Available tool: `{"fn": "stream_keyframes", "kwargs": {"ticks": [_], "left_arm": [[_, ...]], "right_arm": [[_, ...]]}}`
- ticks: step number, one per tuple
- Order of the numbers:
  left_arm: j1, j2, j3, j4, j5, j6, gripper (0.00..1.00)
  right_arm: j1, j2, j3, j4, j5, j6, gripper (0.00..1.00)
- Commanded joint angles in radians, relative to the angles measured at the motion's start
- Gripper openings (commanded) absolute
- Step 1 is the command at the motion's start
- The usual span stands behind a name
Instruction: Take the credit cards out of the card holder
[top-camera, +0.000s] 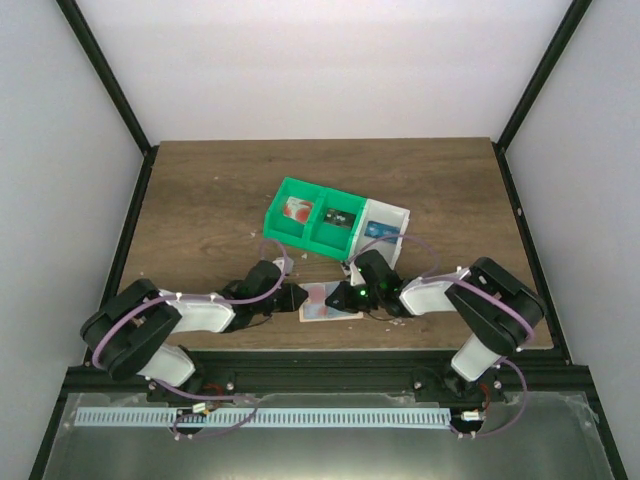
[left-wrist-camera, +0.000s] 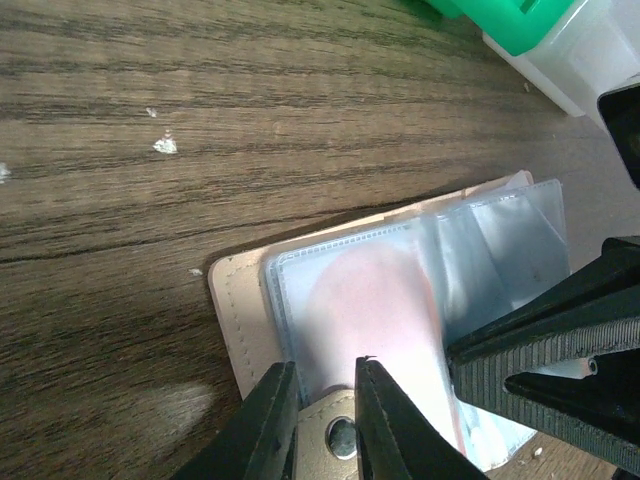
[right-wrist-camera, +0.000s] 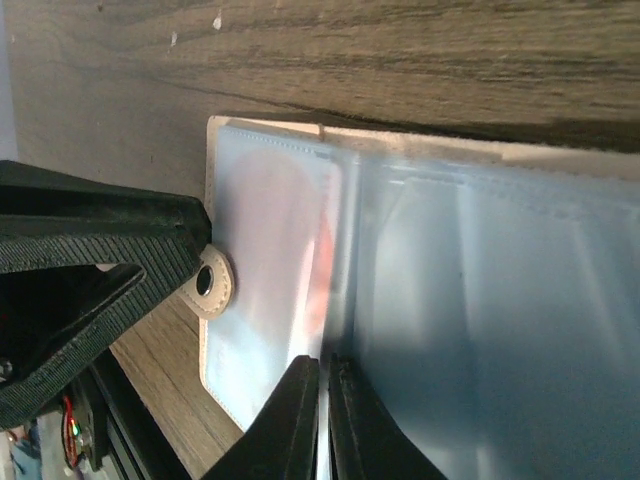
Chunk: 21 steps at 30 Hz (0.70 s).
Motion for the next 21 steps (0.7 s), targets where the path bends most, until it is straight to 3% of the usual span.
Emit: {"fn": "stream_keyframes", "kwargs": {"ticks": [1, 3, 5, 7, 9, 17, 21], "left_arm": [[-0.002, -0.006, -0.019, -0.046, -0.02, -0.007, 0.21], [-0.001, -0.014, -0.02, -0.053, -0.023, -0.017, 0.24], [0.014, -0.03, -0.039, -0.032, -0.023, -0.075, 0.33], [0.039, -0.052, -0.086, 0.068, 0.04, -0.119, 0.45], [0.063, -0.061, -0.131, 0.201, 0.108, -0.168, 0.51], [0.074, 0.022, -0.079, 0.31, 0.21, -0.177, 0.52], [0.055, -0.057, -0.043, 0.201, 0.152, -0.152, 0.52]], "right_arm": [[0.007, 0.021, 0.009, -0.039, 0.066, -0.024, 0.03], [0.008, 0.021, -0.007, -0.022, 0.067, -0.021, 0.01], [0.007, 0.025, -0.023, 0.001, 0.062, -0.016, 0.01], [0.008, 0.03, -0.034, 0.024, 0.062, -0.009, 0.0], [0.008, 0.031, -0.044, 0.043, 0.056, -0.006, 0.0], [0.008, 0.019, -0.054, 0.064, 0.04, -0.009, 0.0], [0.008, 0.022, -0.059, 0.071, 0.034, -0.009, 0.01]]}}
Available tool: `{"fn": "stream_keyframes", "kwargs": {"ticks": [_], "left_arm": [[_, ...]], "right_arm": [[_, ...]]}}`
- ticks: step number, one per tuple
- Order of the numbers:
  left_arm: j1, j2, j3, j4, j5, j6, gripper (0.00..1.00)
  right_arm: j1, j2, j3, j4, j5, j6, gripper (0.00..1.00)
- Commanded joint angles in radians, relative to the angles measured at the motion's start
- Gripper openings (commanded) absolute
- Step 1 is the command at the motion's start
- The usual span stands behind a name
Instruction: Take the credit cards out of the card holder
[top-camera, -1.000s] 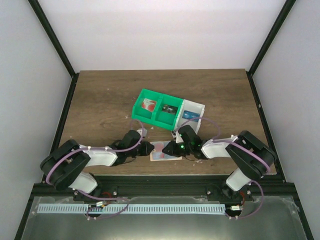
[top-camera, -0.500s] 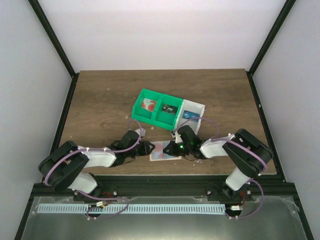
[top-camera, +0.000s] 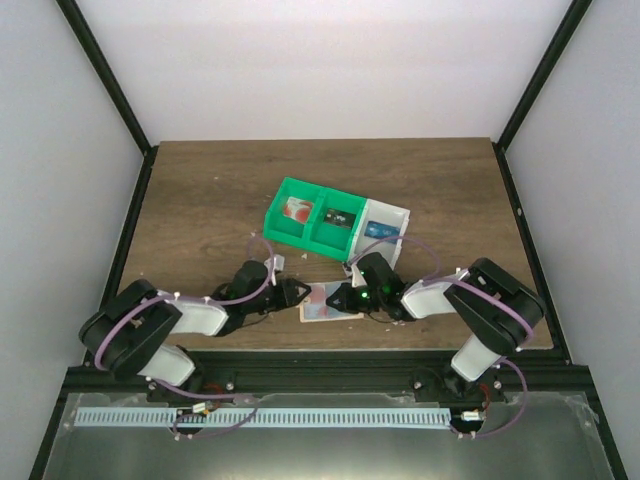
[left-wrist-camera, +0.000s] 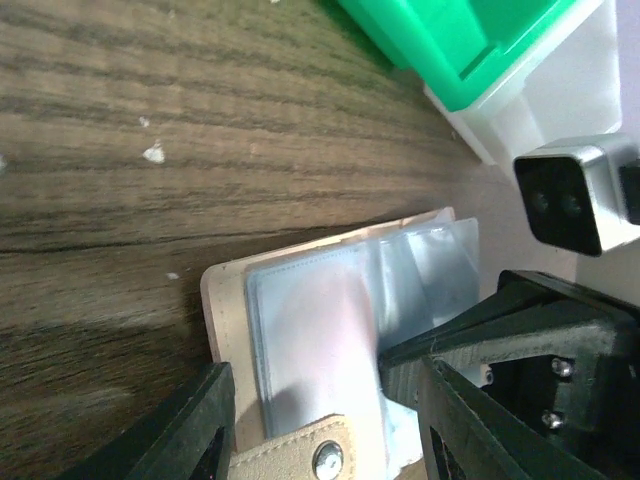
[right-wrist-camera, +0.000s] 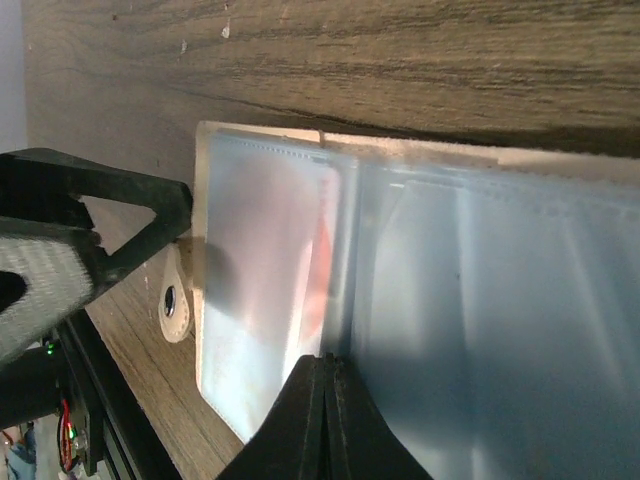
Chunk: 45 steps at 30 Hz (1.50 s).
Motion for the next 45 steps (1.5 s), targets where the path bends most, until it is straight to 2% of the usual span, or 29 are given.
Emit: {"fn": "stream_keyframes", "kwargs": {"ticks": [1, 4, 7, 10, 16, 21, 26, 40, 42, 45], "left_arm": [[-0.029, -0.097, 0.06, -0.069, -0.017, 0.021, 0.52], [-0.059, -0.191, 0.1, -0.15, -0.068, 0.028, 0.53], [-0.079, -0.214, 0.097, -0.109, -0.056, -0.029, 0.54], [-0.095, -0.164, 0.073, -0.022, -0.02, -0.08, 0.54], [-0.115, -0.003, 0.099, -0.008, -0.053, -0.039, 0.53], [-0.115, 0.032, 0.097, 0.041, -0.057, -0.043, 0.54], [-0.115, 0.037, 0.137, -0.142, -0.142, 0.02, 0.54], [-0.116, -0.05, 0.197, -0.465, -0.303, 0.108, 0.54], [-0.118, -0.092, 0.195, -0.467, -0.287, 0.093, 0.54], [-0.126, -0.156, 0.141, -0.398, -0.189, 0.053, 0.54]], "right_arm": [[0.007, 0.019, -0.021, -0.008, 0.014, -0.009, 0.01], [0.006, 0.013, -0.029, -0.001, 0.011, -0.006, 0.01], [0.007, 0.009, -0.035, 0.012, 0.013, 0.0, 0.0], [0.007, 0.009, -0.036, 0.023, 0.011, 0.005, 0.01], [0.007, 0.008, -0.037, 0.025, 0.008, 0.008, 0.01], [0.007, -0.009, -0.04, 0.016, 0.012, 0.007, 0.01], [0.007, -0.011, -0.038, 0.017, 0.01, 0.006, 0.01], [0.007, -0.019, -0.049, 0.021, 0.015, 0.009, 0.0], [0.007, -0.023, -0.05, 0.022, 0.015, 0.013, 0.01], [0.007, -0.024, -0.047, 0.02, 0.017, 0.011, 0.01]]}}
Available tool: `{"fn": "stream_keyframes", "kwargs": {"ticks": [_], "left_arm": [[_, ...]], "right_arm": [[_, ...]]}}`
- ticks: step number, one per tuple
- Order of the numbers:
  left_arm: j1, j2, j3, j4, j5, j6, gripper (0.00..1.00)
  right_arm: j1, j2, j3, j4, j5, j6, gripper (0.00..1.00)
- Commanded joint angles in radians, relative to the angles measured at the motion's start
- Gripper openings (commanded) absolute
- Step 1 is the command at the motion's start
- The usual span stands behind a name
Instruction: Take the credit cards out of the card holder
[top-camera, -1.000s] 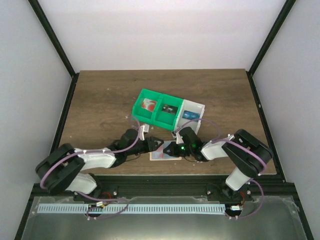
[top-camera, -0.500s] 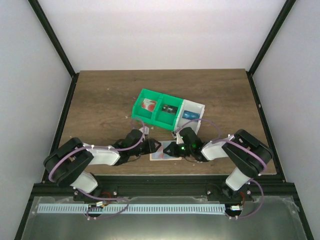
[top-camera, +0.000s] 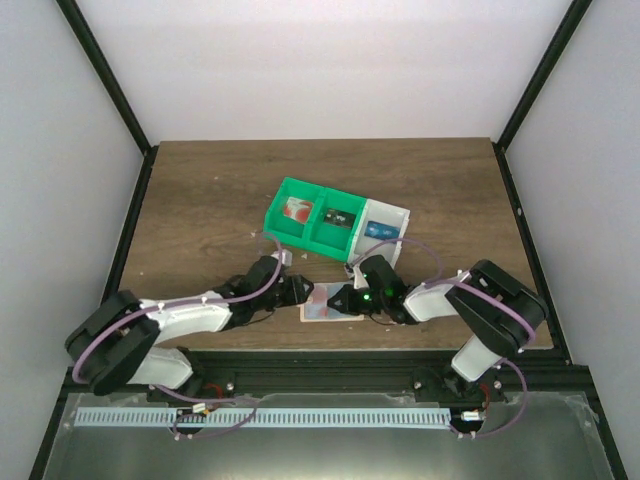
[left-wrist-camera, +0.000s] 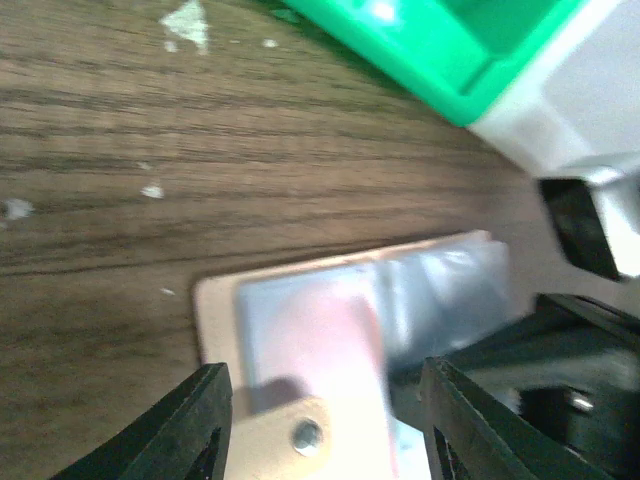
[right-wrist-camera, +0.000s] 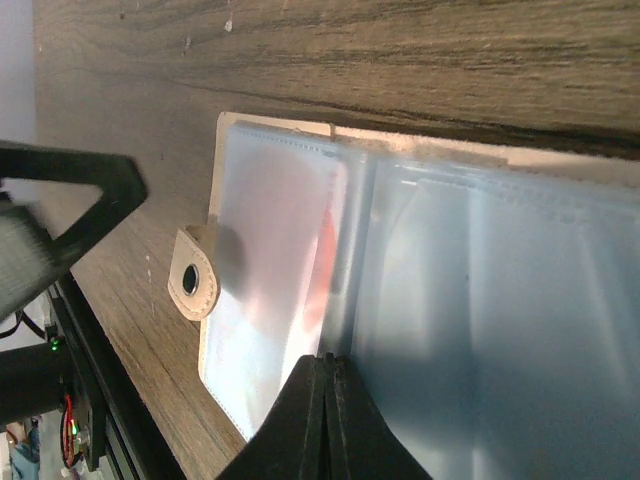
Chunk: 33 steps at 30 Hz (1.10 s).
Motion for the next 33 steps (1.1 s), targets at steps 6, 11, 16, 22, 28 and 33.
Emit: {"fn": "stream_keyframes", "kwargs": {"ticks": [6, 11, 16, 22, 28, 33], "left_arm": [[-0.092, -0.189, -0.093, 0.02, 0.085, -0.14, 0.58], [-0.13, -0.156, -0.138, 0.105, 0.104, -0.197, 0.61], [-0.131, -0.063, -0.123, 0.145, 0.094, -0.176, 0.65], [-0.129, 0.018, -0.066, 0.136, 0.075, -0.132, 0.66], [-0.13, 0.07, -0.048, 0.134, 0.069, -0.118, 0.66], [-0.131, 0.051, -0.046, 0.146, 0.098, -0.135, 0.65]], "right_arm": [[0.007, -0.008, -0.015, -0.019, 0.017, 0.009, 0.01], [0.007, -0.005, -0.012, -0.016, 0.02, 0.01, 0.01], [0.007, -0.002, -0.015, -0.01, 0.013, 0.014, 0.01], [0.007, -0.013, -0.023, -0.013, 0.017, 0.013, 0.01], [0.007, -0.014, -0.026, -0.01, 0.016, 0.012, 0.01], [0.007, -0.005, -0.028, -0.002, 0.014, 0.015, 0.0]]}}
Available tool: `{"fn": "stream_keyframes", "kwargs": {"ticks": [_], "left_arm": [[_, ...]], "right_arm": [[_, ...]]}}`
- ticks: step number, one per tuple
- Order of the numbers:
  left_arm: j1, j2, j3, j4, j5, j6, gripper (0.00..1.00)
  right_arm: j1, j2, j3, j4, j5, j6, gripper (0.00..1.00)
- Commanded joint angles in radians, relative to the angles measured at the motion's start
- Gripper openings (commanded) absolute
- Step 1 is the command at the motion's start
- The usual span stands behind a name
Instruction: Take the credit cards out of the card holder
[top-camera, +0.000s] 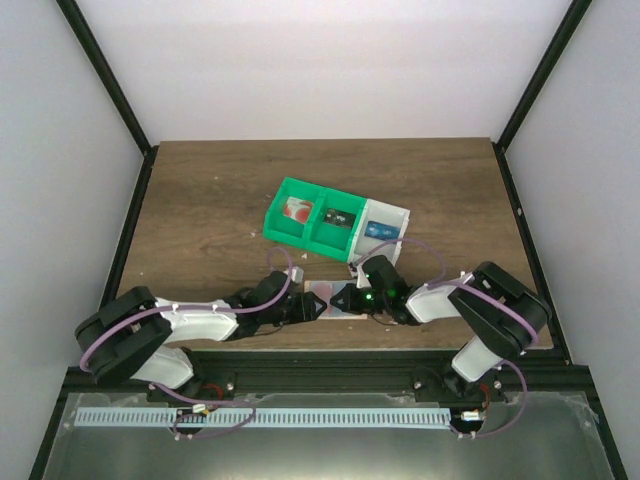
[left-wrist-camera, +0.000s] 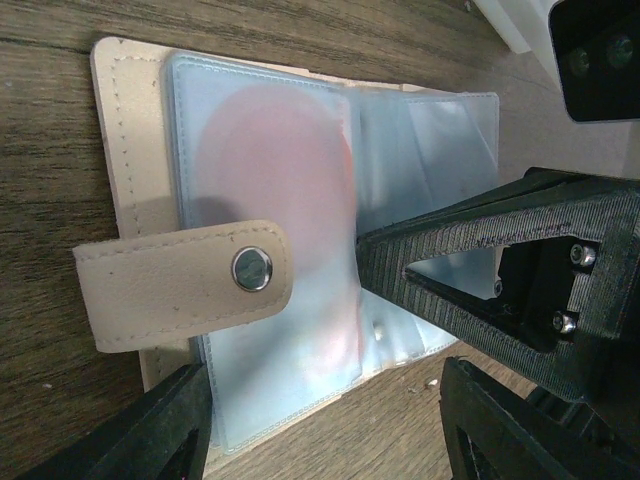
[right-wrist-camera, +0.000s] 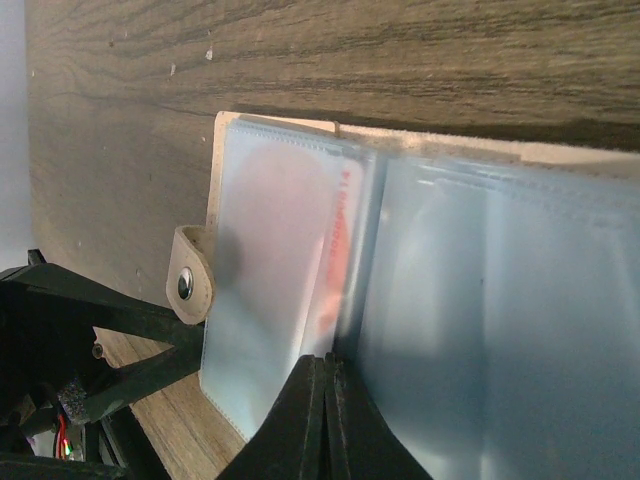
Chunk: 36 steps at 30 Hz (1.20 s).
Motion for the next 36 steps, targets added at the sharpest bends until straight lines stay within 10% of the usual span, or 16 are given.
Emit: {"fn": "stream_keyframes", "kwargs": {"ticks": [1, 36], "left_arm": [[-0.005, 0.011, 0.014, 0.023, 0.015, 0.004, 0.65], [-0.024, -0.099, 0.027, 0.001, -0.013, 0.011, 0.64]], "right_arm": [[0.015, 0.015, -0.014, -0.003, -0.016, 0.0, 0.0], [0.015, 0.012, -0.029, 0.055, -0.043, 0.032, 0.05]]}}
